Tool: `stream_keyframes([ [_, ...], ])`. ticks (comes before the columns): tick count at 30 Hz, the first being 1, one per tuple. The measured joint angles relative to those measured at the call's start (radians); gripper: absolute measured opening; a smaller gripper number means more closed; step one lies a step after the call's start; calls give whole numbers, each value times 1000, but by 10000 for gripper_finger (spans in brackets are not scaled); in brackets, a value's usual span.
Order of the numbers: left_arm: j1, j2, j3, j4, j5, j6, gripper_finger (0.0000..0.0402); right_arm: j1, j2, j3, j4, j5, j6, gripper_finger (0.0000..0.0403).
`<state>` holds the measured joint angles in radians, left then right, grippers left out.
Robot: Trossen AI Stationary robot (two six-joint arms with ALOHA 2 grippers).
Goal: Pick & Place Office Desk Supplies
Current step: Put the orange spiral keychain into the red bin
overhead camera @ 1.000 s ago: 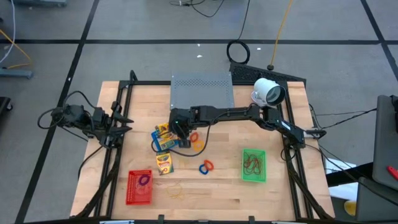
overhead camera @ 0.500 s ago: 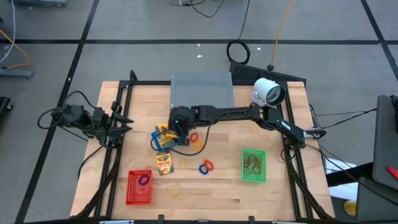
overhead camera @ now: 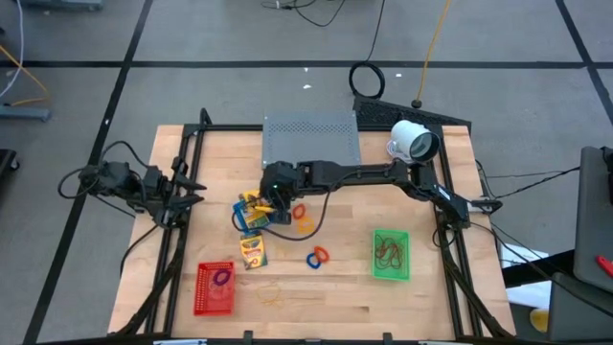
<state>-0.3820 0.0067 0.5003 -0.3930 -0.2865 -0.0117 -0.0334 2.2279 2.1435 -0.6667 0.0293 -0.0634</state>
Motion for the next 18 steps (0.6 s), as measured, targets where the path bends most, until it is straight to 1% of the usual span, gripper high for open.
stream_keyframes([
  [3,0,0,0,-29,3,-23,136,15,-29,3,12,8,3,111],
  [4,0,0,0,-34,6,-32,136,22,-42,0,-6,22,3,111],
  [7,0,4,0,-45,9,-54,136,43,-60,4,32,53,4,112],
  [10,0,21,0,-46,23,-67,136,66,-87,0,5,79,4,112],
  [16,0,96,0,-48,79,-82,136,102,-113,1,-3,82,33,110],
  [18,0,129,0,-48,80,-94,136,117,-114,1,-6,128,42,110],
])
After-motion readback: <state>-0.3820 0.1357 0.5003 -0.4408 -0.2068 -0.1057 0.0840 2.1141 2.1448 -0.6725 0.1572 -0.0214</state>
